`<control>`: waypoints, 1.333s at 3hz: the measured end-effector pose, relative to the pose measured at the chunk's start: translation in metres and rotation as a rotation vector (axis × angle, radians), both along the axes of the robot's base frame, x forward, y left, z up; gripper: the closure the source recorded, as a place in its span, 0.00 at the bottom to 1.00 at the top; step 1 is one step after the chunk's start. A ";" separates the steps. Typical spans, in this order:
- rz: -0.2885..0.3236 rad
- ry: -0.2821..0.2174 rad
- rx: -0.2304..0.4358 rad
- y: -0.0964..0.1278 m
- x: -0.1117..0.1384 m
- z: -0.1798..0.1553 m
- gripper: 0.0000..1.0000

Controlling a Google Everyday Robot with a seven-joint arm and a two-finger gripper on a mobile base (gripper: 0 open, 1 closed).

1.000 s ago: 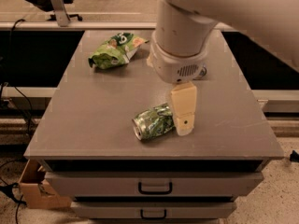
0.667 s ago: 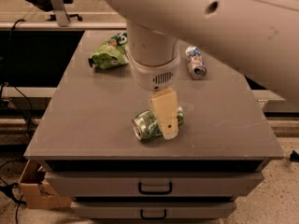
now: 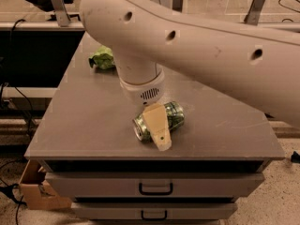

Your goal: Place green can upright

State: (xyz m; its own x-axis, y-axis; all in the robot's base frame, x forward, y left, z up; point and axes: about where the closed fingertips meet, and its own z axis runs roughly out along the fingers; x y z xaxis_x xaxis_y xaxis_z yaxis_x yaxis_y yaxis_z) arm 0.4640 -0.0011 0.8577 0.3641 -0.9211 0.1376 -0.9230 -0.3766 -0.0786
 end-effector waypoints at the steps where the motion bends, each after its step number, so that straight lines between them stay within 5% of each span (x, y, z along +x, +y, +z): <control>1: -0.016 0.029 -0.045 -0.008 0.002 -0.016 0.00; 4: -0.051 0.016 -0.080 -0.026 0.019 -0.014 0.64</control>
Offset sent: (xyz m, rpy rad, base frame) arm 0.0020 -0.0273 -0.0305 -0.1163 0.0815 -0.0511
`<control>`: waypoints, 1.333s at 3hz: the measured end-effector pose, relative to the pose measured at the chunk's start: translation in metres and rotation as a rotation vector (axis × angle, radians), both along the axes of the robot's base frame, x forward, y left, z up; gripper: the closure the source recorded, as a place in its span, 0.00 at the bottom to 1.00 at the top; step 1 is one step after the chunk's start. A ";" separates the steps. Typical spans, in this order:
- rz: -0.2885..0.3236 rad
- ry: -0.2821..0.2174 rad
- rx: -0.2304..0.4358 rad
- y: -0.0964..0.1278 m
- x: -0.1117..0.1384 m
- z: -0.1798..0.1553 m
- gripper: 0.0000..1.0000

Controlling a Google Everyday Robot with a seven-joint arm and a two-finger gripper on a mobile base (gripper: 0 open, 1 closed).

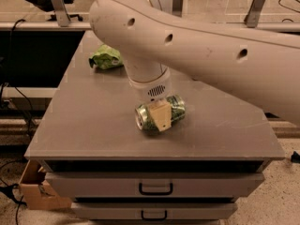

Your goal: Place green can upright

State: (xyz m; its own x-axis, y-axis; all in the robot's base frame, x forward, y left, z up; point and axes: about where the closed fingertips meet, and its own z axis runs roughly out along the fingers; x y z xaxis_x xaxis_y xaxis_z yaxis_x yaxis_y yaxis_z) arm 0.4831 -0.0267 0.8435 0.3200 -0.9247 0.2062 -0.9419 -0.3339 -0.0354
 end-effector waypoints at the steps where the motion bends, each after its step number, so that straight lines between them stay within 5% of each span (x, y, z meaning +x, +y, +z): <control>1: -0.025 -0.007 0.080 -0.009 0.012 0.015 0.88; 2: -0.066 -0.004 0.239 -0.020 0.023 0.035 1.00; 4: -0.279 -0.015 0.641 -0.039 0.032 0.066 1.00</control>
Offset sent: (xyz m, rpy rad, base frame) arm 0.0295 -0.0371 0.0688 0.4636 0.0343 -0.1287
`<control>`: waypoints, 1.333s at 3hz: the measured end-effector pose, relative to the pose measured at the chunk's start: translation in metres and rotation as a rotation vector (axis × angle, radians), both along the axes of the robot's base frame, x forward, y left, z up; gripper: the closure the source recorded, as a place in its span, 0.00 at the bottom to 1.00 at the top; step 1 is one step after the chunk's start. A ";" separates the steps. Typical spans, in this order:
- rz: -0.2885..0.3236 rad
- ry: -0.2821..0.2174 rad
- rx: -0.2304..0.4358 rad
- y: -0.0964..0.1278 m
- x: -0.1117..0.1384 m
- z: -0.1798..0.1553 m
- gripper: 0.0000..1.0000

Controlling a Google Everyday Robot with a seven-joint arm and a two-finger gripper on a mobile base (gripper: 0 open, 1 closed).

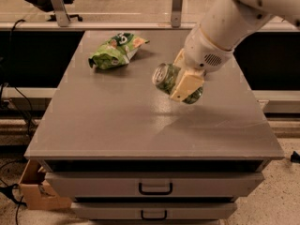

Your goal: Place green can upright

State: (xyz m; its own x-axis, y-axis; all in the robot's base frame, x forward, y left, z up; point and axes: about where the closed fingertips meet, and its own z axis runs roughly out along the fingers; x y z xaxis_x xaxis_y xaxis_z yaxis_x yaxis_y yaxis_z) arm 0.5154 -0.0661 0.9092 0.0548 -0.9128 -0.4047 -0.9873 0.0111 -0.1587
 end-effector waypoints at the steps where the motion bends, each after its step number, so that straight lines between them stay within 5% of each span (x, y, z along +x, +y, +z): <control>1: -0.124 -0.002 0.218 -0.006 0.009 0.011 1.00; 4: -0.330 -0.037 0.685 -0.006 0.020 0.020 1.00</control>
Offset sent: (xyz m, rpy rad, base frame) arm 0.0297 -0.0224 0.0323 0.6265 -0.0099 -0.3421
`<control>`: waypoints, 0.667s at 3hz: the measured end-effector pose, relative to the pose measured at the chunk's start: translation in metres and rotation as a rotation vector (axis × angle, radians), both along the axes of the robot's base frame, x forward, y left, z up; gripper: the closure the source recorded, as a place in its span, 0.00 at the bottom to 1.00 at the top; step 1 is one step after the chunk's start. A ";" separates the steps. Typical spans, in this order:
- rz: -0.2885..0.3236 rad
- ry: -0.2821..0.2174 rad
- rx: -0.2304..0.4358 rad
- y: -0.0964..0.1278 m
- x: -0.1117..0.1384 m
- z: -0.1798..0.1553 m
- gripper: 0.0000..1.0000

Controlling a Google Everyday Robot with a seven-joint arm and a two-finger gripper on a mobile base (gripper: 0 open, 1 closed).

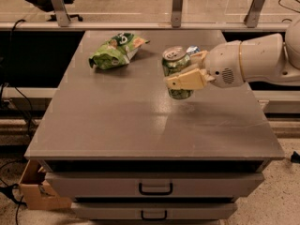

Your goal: Place green can upright

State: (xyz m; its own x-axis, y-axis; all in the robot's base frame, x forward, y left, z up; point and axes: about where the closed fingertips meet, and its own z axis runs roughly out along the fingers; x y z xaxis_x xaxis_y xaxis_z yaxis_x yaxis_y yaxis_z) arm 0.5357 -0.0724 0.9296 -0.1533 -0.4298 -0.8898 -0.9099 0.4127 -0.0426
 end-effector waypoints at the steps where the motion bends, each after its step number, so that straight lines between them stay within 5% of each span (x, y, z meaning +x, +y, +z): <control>1: -0.044 -0.018 0.089 0.004 -0.002 -0.006 1.00; 2: -0.072 -0.032 0.147 0.011 -0.003 -0.017 1.00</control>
Offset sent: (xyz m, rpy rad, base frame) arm -0.0035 0.0131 -0.0317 0.2217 -0.0481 -0.1162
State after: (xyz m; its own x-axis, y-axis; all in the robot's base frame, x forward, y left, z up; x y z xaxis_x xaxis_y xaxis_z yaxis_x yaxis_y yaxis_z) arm 0.5328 -0.0618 0.9131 -0.1496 -0.2834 -0.9473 -0.8769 0.4806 -0.0053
